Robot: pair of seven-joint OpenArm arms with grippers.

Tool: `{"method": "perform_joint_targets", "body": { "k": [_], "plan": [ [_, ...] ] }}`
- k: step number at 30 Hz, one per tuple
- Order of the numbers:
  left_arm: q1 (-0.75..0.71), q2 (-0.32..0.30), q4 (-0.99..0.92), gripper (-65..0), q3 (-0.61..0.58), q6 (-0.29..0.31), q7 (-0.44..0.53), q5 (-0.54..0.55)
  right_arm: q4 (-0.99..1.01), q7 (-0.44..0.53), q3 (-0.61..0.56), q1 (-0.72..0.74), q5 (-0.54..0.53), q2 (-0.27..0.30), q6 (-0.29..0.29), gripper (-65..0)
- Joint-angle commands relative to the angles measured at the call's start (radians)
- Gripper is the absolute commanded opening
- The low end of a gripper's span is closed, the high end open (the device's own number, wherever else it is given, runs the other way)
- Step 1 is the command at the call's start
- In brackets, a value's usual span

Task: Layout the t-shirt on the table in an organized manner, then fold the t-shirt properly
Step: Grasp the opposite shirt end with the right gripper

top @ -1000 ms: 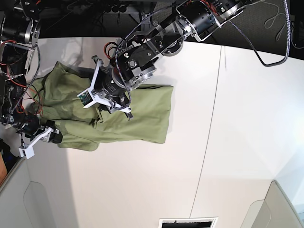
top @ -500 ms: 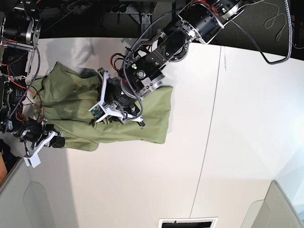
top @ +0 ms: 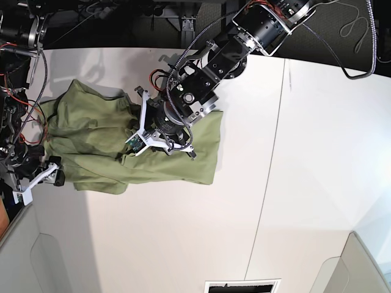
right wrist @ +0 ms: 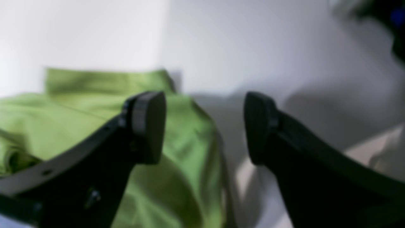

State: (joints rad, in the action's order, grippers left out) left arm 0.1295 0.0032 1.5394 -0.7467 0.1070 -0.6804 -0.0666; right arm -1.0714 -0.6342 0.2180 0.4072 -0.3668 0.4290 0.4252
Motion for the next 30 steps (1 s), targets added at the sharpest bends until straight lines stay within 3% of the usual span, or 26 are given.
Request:
{"method": "perform_joint_targets", "body": {
  "k": [1, 7, 14, 16, 20, 26, 30],
  "plan": [
    [0.017, 0.013, 0.015, -35.4, 0.0, 0.011, 0.019, 0.0, 0.019, 0.035, 0.007, 0.031, -0.008, 0.016, -0.003, -26.6],
    [0.017, 0.013, 0.015, -35.4, 0.0, 0.021, 0.019, 0.0, 0.206, 0.066, 0.007, 0.095, -0.018, -0.002, 0.059, -26.6],
    [0.017, 0.011, 0.015, -35.4, 0.0, 0.021, 0.024, -0.001, 0.149, 0.046, 0.007, 0.096, -0.089, -0.011, 0.103, -27.5],
    [0.017, 0.007, 0.015, -35.4, 0.0, 0.021, 0.027, -0.001, 0.129, 0.024, 0.007, 0.096, -0.09, -0.018, 0.103, -36.0],
    [0.017, -0.002, 0.015, -35.4, 0.0, 0.021, 0.03, -0.001, 0.115, -0.02, 0.007, 0.096, -0.122, -0.022, 0.103, -63.4],
    [0.017, -0.001, 0.015, -35.4, 0.0, 0.021, 0.034, 0.0, 0.115, -0.103, 0.007, 0.093, -0.138, -0.022, 0.103, -65.0],
    [0.017, -0.001, 0.015, -35.4, 0.0, 0.021, 0.034, -0.001, 0.106, -0.207, 0.007, 0.089, -0.263, -0.021, 0.15, -65.0]
  ]
}}
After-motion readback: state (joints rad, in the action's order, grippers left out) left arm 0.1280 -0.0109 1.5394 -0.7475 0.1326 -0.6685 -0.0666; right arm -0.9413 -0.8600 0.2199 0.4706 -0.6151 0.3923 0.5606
